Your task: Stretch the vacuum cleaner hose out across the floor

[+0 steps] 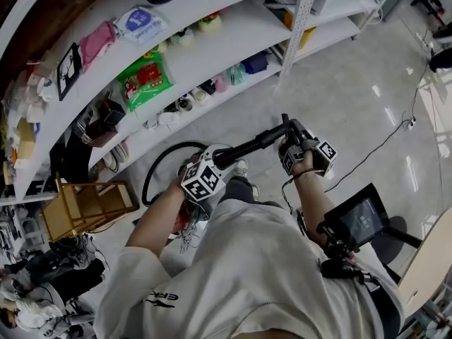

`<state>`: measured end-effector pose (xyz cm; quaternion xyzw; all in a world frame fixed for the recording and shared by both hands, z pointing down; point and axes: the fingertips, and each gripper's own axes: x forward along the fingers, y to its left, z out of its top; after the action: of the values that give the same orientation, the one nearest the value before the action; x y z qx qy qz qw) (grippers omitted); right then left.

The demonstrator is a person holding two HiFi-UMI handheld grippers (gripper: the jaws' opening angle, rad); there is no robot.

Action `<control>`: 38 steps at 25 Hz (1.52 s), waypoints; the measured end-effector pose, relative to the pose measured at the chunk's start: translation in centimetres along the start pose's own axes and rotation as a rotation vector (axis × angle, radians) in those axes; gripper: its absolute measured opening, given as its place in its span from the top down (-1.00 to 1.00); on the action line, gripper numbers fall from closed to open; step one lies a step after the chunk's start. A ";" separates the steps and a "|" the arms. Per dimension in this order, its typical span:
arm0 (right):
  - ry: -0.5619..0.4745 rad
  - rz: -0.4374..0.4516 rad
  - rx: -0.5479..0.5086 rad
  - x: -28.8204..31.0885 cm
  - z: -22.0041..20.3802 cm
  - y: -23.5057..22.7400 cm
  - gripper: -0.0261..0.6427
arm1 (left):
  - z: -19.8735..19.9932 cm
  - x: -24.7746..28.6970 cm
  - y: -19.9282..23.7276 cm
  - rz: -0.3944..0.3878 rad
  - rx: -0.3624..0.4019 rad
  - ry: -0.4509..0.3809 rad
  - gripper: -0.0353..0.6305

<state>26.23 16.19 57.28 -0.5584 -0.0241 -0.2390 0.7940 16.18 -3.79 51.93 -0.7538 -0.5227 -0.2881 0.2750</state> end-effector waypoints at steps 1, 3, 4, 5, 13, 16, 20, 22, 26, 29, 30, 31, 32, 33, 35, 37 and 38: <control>-0.007 0.002 -0.003 0.0 0.5 0.4 0.44 | 0.5 0.4 0.3 -0.003 0.004 -0.004 0.40; -0.026 0.002 -0.009 0.0 1.8 1.2 0.44 | 1.5 1.2 0.8 -0.012 0.013 -0.013 0.40; -0.037 0.003 -0.011 0.1 2.4 1.5 0.44 | 2.0 1.6 1.2 -0.019 0.018 -0.019 0.40; -0.048 0.005 -0.011 0.2 3.0 2.0 0.44 | 2.5 2.1 1.5 -0.026 0.023 -0.026 0.40; -0.109 0.039 0.002 1.4 8.4 5.5 0.44 | 7.5 5.8 5.0 -0.087 0.072 -0.073 0.40; -0.136 0.030 0.001 2.2 10.3 6.6 0.44 | 8.9 7.3 6.6 -0.110 0.083 -0.075 0.40; -0.155 0.027 -0.001 3.7 12.1 7.9 0.44 | 10.1 8.8 8.5 -0.130 0.082 -0.081 0.40; -0.158 0.036 -0.004 4.5 12.9 8.7 0.44 | 10.5 9.6 9.5 -0.135 0.090 -0.084 0.40; -0.164 0.047 -0.004 5.8 14.0 10.3 0.45 | 11.9 10.6 11.1 -0.140 0.102 -0.105 0.40; -0.171 0.056 -0.007 6.4 14.9 11.1 0.45 | 12.9 11.1 11.7 -0.153 0.109 -0.110 0.40; -0.170 0.058 -0.009 6.7 15.2 11.3 0.45 | 13.0 11.4 12.0 -0.154 0.111 -0.108 0.40; -0.167 0.060 -0.009 7.0 15.4 11.5 0.45 | 13.1 11.6 12.2 -0.155 0.111 -0.108 0.40; -0.164 0.061 -0.008 7.3 15.6 11.8 0.45 | 13.3 11.8 12.4 -0.156 0.109 -0.110 0.40; -0.162 0.059 -0.008 7.5 15.8 11.9 0.45 | 13.6 12.0 12.6 -0.159 0.105 -0.112 0.40; -0.163 0.051 -0.006 7.9 16.6 12.1 0.45 | 14.3 12.6 13.0 -0.161 0.097 -0.117 0.40; -0.155 0.052 -0.001 8.4 17.4 12.2 0.45 | 14.6 13.4 13.2 -0.158 0.101 -0.111 0.40; -0.148 0.054 0.002 8.7 17.9 12.2 0.45 | 14.8 13.8 13.3 -0.157 0.105 -0.107 0.40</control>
<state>42.96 32.39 55.93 -0.5744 -0.0679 -0.1753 0.7967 34.93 11.50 50.26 -0.7094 -0.6083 -0.2406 0.2624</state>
